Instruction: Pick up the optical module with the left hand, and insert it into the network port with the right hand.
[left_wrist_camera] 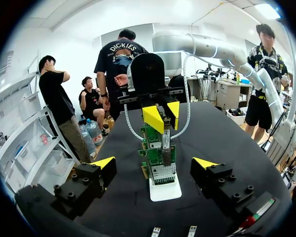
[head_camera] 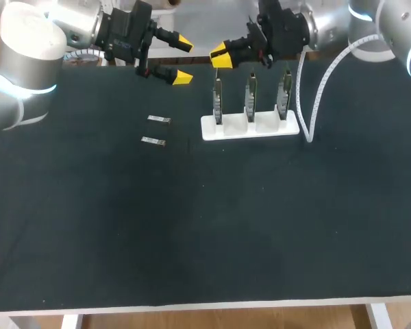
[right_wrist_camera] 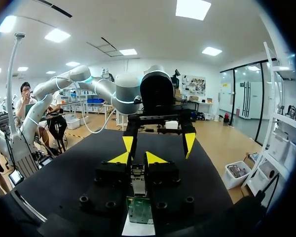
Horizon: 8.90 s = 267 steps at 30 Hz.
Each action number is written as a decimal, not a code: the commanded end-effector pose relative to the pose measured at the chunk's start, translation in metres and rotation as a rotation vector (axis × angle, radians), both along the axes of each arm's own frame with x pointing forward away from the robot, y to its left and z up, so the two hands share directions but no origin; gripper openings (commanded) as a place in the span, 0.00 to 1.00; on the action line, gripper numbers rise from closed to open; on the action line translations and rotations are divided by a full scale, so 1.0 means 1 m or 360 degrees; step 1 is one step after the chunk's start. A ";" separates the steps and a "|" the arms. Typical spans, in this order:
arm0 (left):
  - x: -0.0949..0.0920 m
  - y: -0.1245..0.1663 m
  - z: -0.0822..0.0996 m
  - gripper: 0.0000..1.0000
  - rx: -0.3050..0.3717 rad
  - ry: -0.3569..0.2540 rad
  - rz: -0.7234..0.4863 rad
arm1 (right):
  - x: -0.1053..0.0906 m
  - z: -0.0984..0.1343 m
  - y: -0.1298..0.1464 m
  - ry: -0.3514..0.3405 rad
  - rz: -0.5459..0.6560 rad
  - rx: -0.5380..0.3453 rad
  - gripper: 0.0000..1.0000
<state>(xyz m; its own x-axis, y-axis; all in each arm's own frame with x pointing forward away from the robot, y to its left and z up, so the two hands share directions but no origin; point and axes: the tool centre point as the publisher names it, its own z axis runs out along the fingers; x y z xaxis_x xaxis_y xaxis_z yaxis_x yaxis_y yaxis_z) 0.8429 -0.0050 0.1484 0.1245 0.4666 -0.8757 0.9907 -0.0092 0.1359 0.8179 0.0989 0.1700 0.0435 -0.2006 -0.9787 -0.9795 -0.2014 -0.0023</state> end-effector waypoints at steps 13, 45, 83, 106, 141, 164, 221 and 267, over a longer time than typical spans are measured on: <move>0.001 0.000 0.000 1.00 0.0003 -0.0001 -0.0005 | 0.008 -0.012 0.005 0.0041 0.0066 -0.0001 0.00; 0.001 0.000 0.000 1.00 0.0003 -0.0001 -0.0005 | 0.007 -0.012 0.006 0.0044 0.0056 -0.0013 1.00; 0.001 0.000 0.000 1.00 0.0003 -0.0001 -0.0005 | 0.013 0.014 0.000 -0.0101 0.0061 -0.0011 0.41; 0.001 0.000 0.000 1.00 0.0003 -0.0001 -0.0005 | 0.013 0.014 0.000 -0.0101 0.0061 -0.0011 0.00; 0.001 0.000 0.000 1.00 0.0003 -0.0001 -0.0005 | 0.009 -0.016 -0.006 0.0016 -0.0001 -0.0050 0.00; 0.001 0.000 0.000 1.00 0.0003 -0.0001 -0.0005 | 0.014 -0.018 -0.005 0.0007 0.0015 -0.0055 0.00; 0.001 0.000 0.000 1.00 0.0003 -0.0001 -0.0005 | 0.021 0.000 -0.002 -0.0075 0.0047 -0.0004 0.00; 0.001 0.000 0.000 1.00 0.0003 -0.0001 -0.0005 | -0.001 0.021 -0.053 -0.0185 -0.0134 -0.0146 0.06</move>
